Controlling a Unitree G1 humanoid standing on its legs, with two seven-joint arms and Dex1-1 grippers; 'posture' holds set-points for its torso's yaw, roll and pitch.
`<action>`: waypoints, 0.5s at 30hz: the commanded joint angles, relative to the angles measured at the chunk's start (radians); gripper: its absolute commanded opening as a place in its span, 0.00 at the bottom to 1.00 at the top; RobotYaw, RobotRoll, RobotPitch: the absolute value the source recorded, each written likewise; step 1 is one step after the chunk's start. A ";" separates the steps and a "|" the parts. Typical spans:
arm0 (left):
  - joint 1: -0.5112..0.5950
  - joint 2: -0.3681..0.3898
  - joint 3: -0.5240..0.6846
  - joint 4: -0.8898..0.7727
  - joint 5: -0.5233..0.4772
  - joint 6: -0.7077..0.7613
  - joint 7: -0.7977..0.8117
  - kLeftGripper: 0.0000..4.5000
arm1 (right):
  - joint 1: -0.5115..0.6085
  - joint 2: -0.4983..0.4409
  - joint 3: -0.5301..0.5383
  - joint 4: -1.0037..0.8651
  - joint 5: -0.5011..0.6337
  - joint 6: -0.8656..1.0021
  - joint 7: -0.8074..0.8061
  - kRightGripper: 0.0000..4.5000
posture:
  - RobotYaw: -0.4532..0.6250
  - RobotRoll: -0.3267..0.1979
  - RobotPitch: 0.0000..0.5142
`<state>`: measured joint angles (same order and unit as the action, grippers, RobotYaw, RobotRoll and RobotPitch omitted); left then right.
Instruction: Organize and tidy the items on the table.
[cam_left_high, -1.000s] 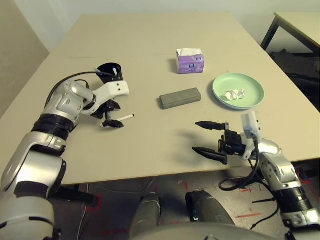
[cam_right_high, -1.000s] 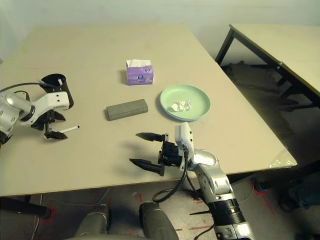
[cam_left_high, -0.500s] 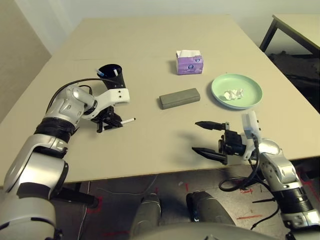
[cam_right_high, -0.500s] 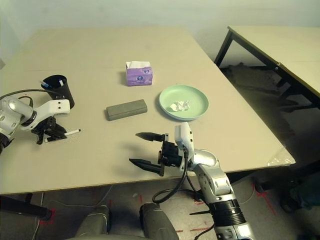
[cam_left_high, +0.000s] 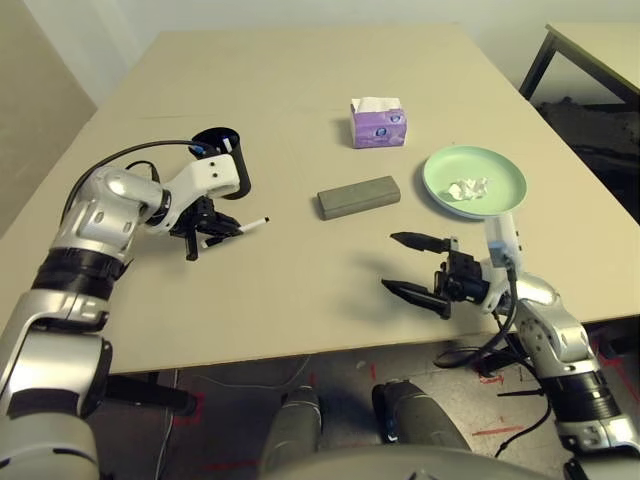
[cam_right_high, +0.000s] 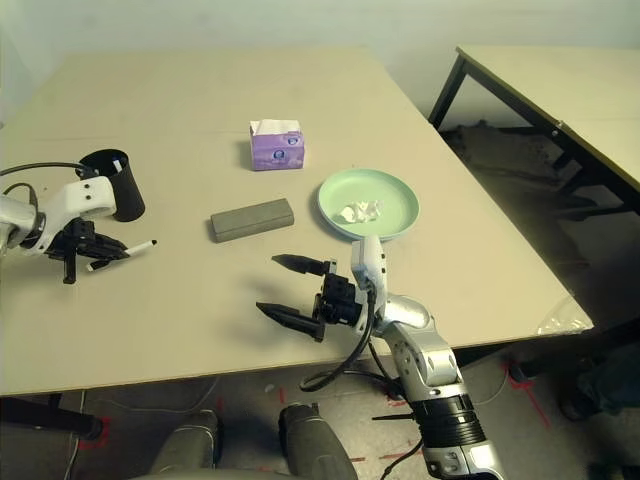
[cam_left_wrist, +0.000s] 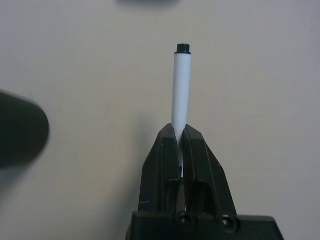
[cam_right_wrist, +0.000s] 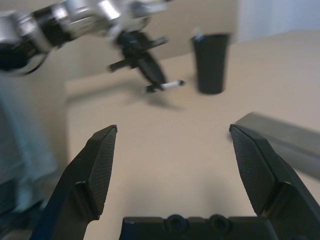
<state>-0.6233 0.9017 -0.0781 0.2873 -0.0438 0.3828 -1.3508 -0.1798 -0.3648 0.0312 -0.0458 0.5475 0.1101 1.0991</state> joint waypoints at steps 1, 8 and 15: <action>0.051 -0.020 0.099 -0.086 -0.083 0.048 0.076 0.01 | -0.010 0.014 -0.032 0.038 -0.022 -0.042 -0.047 1.00 | 0.36 0.62 0.19; 0.142 -0.108 0.255 -0.144 -0.171 0.026 0.285 0.01 | -0.027 0.014 -0.037 0.102 -0.107 -0.144 -0.103 1.00 | 0.38 0.62 0.19; 0.136 -0.231 0.375 -0.175 -0.239 0.012 0.525 0.01 | -0.031 0.013 -0.027 0.132 -0.146 -0.191 -0.116 1.00 | 0.38 0.62 0.20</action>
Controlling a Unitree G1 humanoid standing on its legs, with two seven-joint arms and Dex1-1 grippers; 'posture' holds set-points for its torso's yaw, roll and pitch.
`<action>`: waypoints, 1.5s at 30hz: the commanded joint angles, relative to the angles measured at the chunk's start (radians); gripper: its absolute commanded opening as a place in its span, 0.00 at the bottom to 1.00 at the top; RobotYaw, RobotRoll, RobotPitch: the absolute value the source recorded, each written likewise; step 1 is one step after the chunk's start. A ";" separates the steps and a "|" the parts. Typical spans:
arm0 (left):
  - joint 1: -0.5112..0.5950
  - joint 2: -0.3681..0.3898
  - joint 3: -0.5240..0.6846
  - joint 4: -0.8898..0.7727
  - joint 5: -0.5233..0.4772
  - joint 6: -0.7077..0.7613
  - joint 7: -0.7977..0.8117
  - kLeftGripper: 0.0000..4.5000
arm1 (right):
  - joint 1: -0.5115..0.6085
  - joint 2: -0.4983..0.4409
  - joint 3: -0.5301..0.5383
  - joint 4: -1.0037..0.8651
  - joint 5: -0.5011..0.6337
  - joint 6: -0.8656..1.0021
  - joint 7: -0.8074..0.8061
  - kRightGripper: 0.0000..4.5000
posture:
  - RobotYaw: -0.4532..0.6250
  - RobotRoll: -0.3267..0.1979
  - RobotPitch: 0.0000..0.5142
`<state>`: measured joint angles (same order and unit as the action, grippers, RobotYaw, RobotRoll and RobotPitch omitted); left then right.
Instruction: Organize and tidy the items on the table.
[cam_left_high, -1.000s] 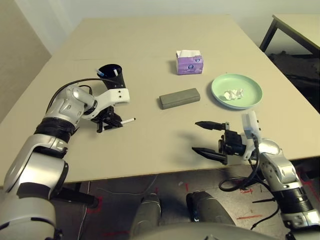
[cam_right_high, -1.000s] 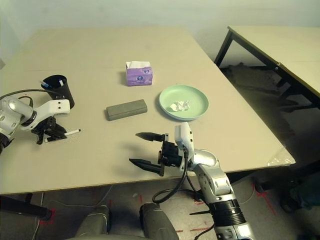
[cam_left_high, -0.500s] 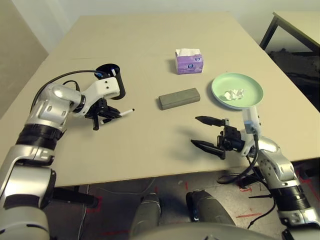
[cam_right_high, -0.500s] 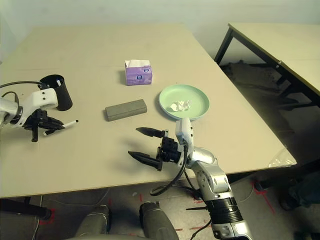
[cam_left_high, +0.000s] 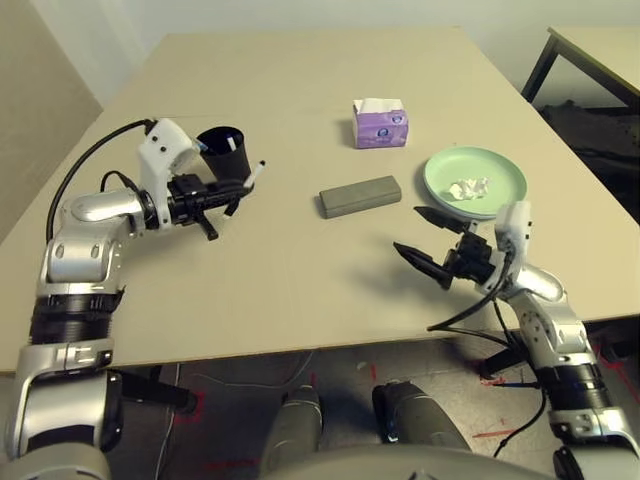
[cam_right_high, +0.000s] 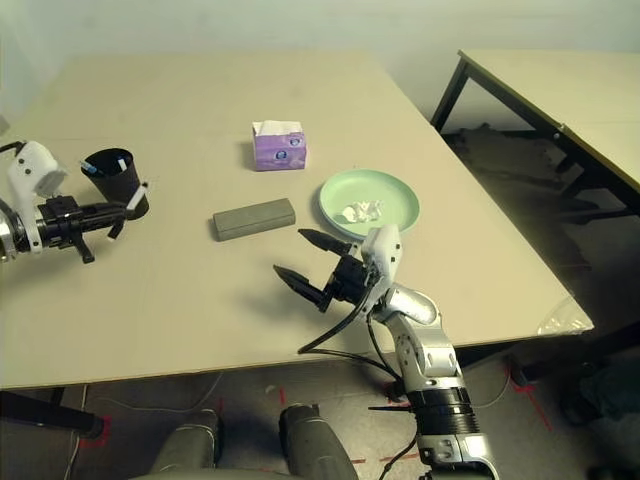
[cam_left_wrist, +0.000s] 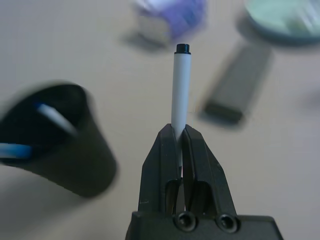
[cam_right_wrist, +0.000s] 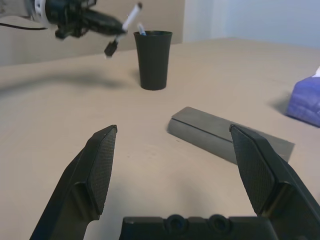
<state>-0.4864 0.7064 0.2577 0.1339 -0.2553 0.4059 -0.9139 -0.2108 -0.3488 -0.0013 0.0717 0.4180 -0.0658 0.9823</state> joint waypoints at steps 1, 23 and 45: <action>0.000 -0.052 0.048 -0.023 -0.031 -0.018 0.118 0.01 | 0.001 -0.002 0.008 0.014 -0.016 -0.016 0.002 1.00 | 0.38 0.62 0.20; -0.325 -0.219 0.075 0.444 -0.002 -0.408 0.453 0.01 | -0.008 0.006 0.032 0.022 -0.035 -0.017 -0.007 1.00 | 0.37 0.62 0.20; -0.401 -0.218 0.035 0.829 0.049 -0.643 0.433 0.01 | 0.010 0.000 0.032 -0.010 -0.028 0.002 -0.019 1.00 | 0.36 0.62 0.20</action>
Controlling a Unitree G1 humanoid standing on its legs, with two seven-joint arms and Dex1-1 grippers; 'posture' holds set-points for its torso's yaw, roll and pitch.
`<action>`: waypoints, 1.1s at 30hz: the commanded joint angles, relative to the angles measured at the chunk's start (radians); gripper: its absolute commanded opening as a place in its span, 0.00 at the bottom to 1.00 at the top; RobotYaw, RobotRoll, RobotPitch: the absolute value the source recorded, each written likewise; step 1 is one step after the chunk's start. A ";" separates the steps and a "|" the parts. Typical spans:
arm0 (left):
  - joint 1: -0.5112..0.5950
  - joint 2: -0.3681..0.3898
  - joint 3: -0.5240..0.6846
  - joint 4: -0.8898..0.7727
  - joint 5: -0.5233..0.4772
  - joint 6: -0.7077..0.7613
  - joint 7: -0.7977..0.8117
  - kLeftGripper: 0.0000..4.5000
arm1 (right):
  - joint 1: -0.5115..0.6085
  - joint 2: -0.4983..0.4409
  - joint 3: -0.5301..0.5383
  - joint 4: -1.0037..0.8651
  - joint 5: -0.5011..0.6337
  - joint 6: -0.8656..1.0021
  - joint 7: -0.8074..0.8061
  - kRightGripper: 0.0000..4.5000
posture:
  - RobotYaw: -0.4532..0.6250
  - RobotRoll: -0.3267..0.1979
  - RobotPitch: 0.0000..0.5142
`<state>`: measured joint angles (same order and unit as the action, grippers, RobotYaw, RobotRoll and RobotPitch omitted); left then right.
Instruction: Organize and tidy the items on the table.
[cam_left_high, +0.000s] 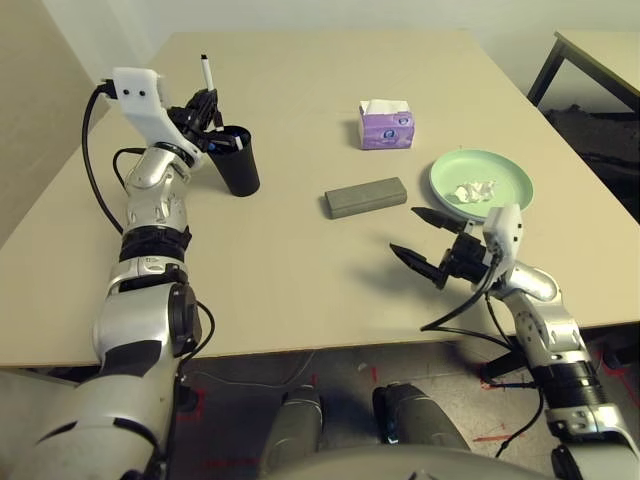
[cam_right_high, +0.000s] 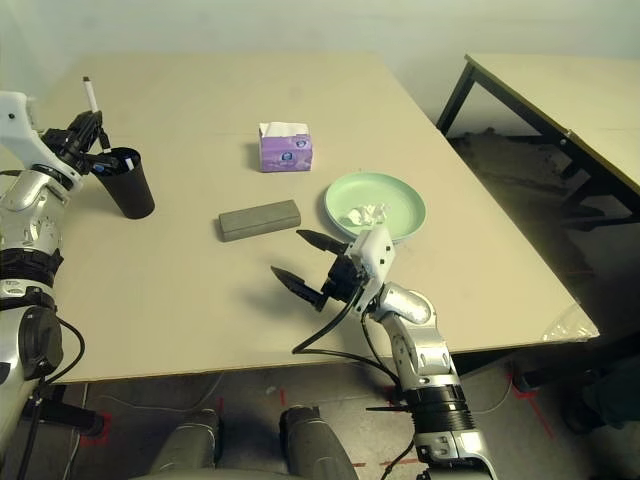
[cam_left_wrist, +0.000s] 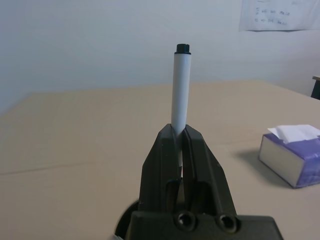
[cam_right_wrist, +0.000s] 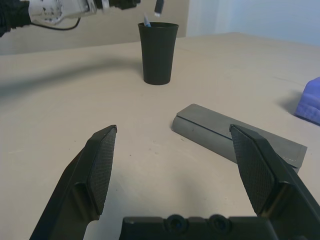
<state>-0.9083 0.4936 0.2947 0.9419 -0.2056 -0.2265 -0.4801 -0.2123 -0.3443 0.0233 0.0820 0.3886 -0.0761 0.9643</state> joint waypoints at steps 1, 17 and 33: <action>0.022 -0.006 -0.002 0.024 -0.001 -0.012 -0.001 0.01 | 0.011 -0.004 0.008 -0.021 0.002 0.014 -0.001 1.00 | 0.36 0.62 0.20; 0.022 -0.016 0.003 0.048 -0.011 0.001 -0.008 0.76 | 0.008 -0.006 0.006 -0.019 0.003 0.023 0.005 1.00 | 0.36 0.62 0.21; 0.018 0.034 0.017 -0.061 -0.053 0.042 -0.060 0.99 | -0.060 -0.024 -0.075 -0.126 0.042 0.114 -0.120 1.00 | 0.31 0.62 0.19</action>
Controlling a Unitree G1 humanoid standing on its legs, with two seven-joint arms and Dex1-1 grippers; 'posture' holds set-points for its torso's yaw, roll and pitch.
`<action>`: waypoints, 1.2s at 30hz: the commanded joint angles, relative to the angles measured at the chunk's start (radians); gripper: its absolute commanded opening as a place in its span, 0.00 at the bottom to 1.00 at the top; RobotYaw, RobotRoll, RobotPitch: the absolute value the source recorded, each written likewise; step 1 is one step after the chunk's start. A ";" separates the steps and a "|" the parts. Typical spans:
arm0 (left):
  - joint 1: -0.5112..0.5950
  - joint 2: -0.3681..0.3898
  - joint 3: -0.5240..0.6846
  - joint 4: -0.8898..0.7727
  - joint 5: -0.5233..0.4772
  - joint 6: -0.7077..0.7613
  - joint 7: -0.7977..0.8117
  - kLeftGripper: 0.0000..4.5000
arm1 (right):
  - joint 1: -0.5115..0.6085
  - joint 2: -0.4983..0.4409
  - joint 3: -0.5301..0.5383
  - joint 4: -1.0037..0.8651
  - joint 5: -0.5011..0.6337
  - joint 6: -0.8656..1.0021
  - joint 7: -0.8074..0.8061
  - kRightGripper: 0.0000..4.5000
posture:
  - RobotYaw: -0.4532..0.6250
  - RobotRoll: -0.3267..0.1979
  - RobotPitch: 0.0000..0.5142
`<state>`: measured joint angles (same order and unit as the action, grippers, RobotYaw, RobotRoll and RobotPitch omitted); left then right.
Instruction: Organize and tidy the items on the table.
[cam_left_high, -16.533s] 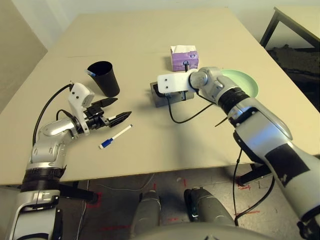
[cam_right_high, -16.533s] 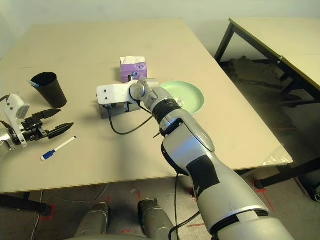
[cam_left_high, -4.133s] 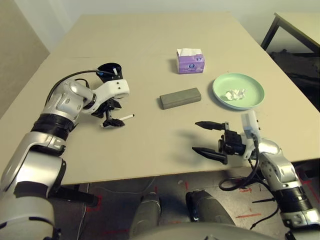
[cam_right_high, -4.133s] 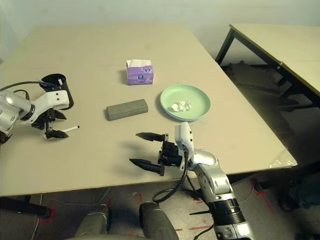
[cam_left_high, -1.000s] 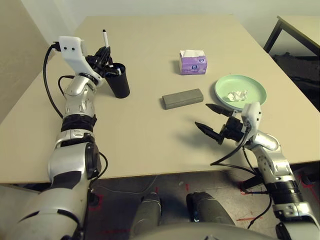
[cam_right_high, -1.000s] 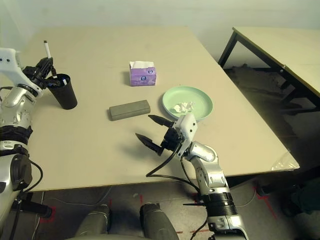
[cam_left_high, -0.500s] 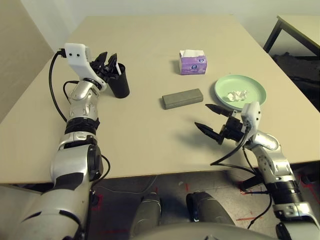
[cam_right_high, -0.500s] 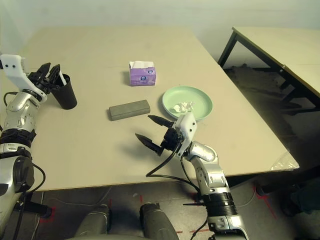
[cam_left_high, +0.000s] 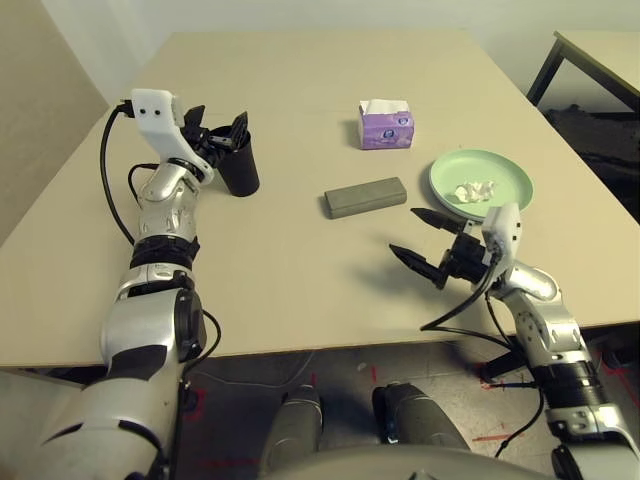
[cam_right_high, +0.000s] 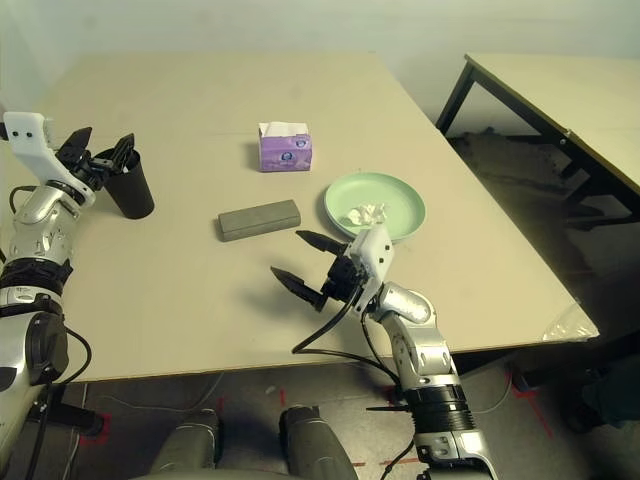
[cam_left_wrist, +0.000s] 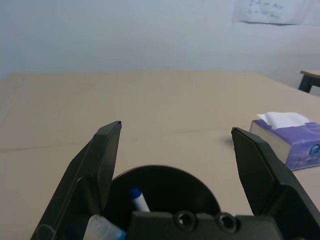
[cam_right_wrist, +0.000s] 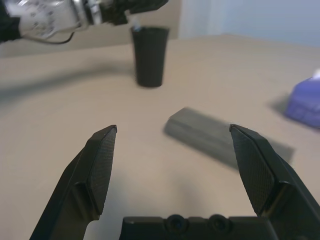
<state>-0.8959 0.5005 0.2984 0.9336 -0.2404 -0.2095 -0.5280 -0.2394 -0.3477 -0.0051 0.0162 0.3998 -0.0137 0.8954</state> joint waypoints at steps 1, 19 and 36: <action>0.013 0.037 0.017 -0.078 -0.024 0.037 -0.013 0.99 | -0.049 -0.028 -0.065 -0.082 0.042 0.077 -0.075 1.00 | 0.31 0.62 0.19; 0.435 0.185 0.159 -0.612 -0.129 0.328 0.043 0.99 | -0.097 -0.362 -0.474 0.138 0.080 0.177 -0.189 1.00 | 0.30 0.62 0.19; 0.844 0.070 0.236 -0.638 -0.198 0.241 -0.045 0.99 | -0.211 -0.365 -0.493 0.958 0.059 -0.298 0.221 1.00 | 0.37 0.62 0.19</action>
<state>-0.0694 0.5794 0.5186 0.2814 -0.4237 0.0498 -0.5543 -0.4390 -0.7178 -0.4820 0.9376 0.4392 -0.2877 1.0874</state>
